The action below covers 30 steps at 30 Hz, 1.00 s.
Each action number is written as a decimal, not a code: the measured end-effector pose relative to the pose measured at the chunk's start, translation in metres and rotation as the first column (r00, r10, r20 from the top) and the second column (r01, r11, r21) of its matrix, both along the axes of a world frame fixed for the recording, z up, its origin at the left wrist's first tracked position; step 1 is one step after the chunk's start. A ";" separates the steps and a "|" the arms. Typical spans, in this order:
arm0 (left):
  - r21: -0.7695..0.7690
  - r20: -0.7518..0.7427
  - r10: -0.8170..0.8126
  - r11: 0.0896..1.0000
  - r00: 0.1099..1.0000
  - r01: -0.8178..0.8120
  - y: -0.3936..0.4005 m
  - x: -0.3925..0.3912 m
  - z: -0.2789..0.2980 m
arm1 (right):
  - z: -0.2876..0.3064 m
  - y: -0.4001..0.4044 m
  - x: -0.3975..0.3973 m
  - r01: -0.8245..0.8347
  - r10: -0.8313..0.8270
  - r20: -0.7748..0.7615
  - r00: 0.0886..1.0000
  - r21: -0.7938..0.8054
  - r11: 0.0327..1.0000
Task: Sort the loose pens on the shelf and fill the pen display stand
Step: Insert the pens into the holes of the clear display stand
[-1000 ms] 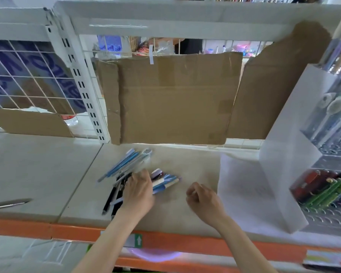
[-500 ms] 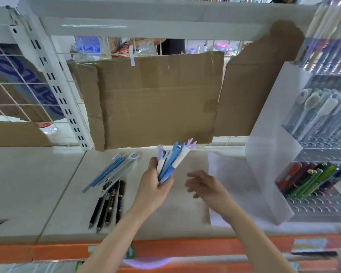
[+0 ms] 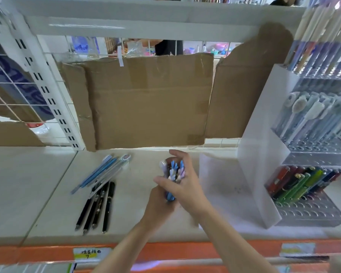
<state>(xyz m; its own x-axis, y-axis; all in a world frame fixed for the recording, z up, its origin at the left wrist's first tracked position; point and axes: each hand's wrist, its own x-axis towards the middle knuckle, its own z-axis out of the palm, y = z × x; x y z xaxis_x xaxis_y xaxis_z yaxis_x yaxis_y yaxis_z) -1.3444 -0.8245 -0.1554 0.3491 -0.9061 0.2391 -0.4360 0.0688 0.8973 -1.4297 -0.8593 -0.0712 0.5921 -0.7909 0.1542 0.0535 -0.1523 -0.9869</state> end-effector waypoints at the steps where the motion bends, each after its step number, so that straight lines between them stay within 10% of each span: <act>1: 0.032 -0.022 -0.009 0.999 1.000 0.010 -0.002 0.000 -0.003 | -0.002 0.001 0.002 -0.018 0.017 0.029 0.999 0.021 1.000; 10: 0.038 -0.049 -0.038 0.998 0.998 0.040 0.002 -0.014 0.021 | 0.004 -0.010 -0.014 -0.127 0.125 -0.085 0.989 -0.019 0.992; 17: 0.162 -0.233 -0.151 0.968 0.961 0.192 -0.022 -0.049 0.087 | 0.050 -0.053 -0.046 0.157 -0.157 -0.031 0.987 -0.002 0.988; 30: -0.150 -0.685 -0.403 0.893 0.607 0.424 -0.057 -0.113 0.146 | 0.121 -0.091 -0.162 0.069 -0.065 -0.067 0.996 0.063 0.996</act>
<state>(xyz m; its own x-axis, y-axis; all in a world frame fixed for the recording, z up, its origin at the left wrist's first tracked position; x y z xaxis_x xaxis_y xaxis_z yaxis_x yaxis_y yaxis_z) -1.4577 -0.8814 -0.0094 -0.0117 -0.9977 0.0669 0.3680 0.0579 0.9280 -1.5917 -0.9503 0.0503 0.5444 -0.8363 0.0645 -0.0187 -0.0890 -0.9959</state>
